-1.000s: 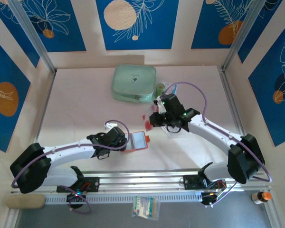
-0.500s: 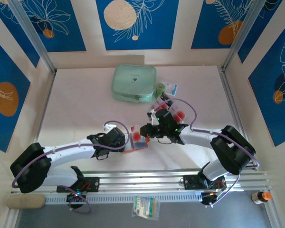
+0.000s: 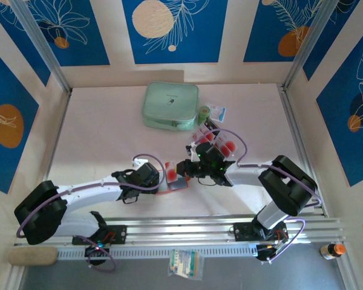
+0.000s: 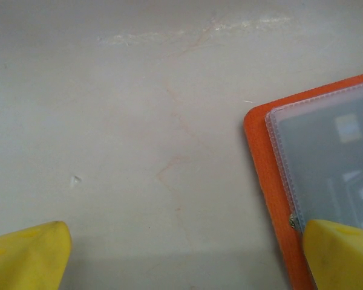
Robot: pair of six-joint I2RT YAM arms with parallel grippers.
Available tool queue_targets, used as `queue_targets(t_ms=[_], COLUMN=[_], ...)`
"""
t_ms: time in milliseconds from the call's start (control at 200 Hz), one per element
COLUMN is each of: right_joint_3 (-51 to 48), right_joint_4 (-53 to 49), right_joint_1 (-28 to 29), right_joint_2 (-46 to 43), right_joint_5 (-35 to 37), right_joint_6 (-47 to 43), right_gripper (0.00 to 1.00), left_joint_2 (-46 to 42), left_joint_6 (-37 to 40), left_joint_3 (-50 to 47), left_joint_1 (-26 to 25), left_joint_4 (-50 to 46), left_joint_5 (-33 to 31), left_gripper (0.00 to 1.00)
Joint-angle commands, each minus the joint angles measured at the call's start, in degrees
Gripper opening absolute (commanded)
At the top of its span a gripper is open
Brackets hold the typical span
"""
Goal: Put the credit cards into the card holder
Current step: Insert the credit card into the card slot.
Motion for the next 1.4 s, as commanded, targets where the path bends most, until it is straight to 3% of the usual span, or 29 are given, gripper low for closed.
queue_targets(t_ms=[0,1395], right_joint_3=[-0.70,-1.65], right_joint_4=[2.15,5.90], right_joint_1=[0.41,0.24], right_joint_2=[1.46,2.17], right_joint_5=[0.82,0.07], right_joint_6=[0.49,3.58], right_gripper=[0.00,0.00], left_joint_2=[0.28,-0.61], left_joint_6=[-0.57,-0.86], left_joint_3=[-0.50,-1.05], left_joint_1=[0.49,0.49], left_joint_4=[-2.20,-1.94], left_joint_5=[-1.32,-0.93], left_gripper=[0.98,0.98])
